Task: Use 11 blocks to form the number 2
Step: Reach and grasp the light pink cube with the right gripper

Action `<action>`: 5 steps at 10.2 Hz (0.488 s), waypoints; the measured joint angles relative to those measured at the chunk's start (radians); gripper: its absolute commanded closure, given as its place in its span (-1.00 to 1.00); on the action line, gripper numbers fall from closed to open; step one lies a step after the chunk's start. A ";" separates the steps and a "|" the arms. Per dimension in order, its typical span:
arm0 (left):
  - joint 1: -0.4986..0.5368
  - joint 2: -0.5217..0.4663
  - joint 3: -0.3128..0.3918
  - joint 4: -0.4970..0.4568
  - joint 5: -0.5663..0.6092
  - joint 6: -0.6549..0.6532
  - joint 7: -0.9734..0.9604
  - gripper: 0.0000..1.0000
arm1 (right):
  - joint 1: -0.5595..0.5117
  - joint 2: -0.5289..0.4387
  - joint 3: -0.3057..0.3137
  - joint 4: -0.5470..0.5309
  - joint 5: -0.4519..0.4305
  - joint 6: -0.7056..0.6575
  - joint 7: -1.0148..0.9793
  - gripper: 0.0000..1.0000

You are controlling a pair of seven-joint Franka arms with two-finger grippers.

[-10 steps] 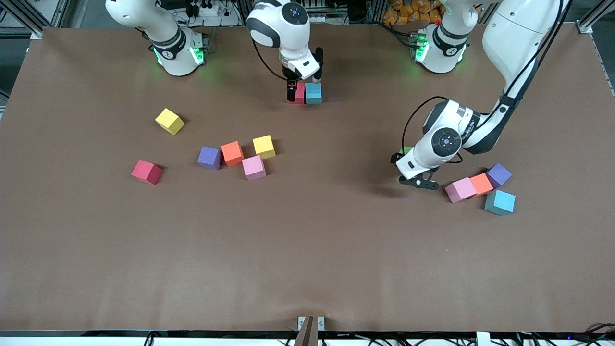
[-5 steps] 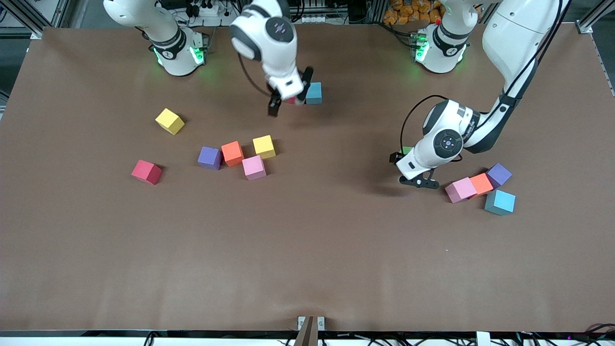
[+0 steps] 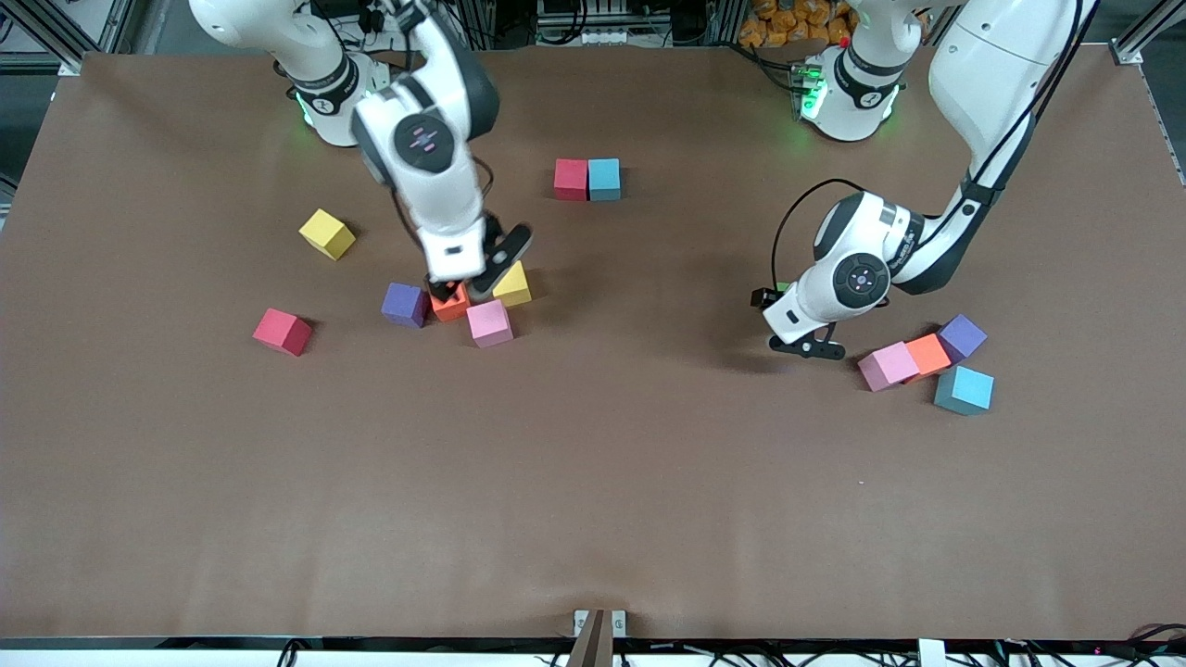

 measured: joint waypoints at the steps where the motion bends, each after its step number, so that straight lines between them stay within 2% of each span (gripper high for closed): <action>1: 0.000 0.000 0.000 0.000 0.000 -0.014 0.000 -1.00 | -0.027 0.020 -0.001 0.000 0.077 0.006 0.030 -1.00; 3: 0.000 -0.002 0.000 0.003 0.000 -0.019 0.000 -0.94 | -0.061 0.073 -0.001 -0.001 0.276 0.038 0.058 -1.00; 4: 0.001 -0.003 0.000 0.007 0.000 -0.019 0.000 -0.61 | -0.064 0.103 -0.001 -0.001 0.347 0.082 0.062 -1.00; 5: 0.001 -0.003 0.000 0.010 -0.002 -0.020 0.000 -0.37 | -0.062 0.133 0.002 -0.001 0.378 0.141 0.076 -1.00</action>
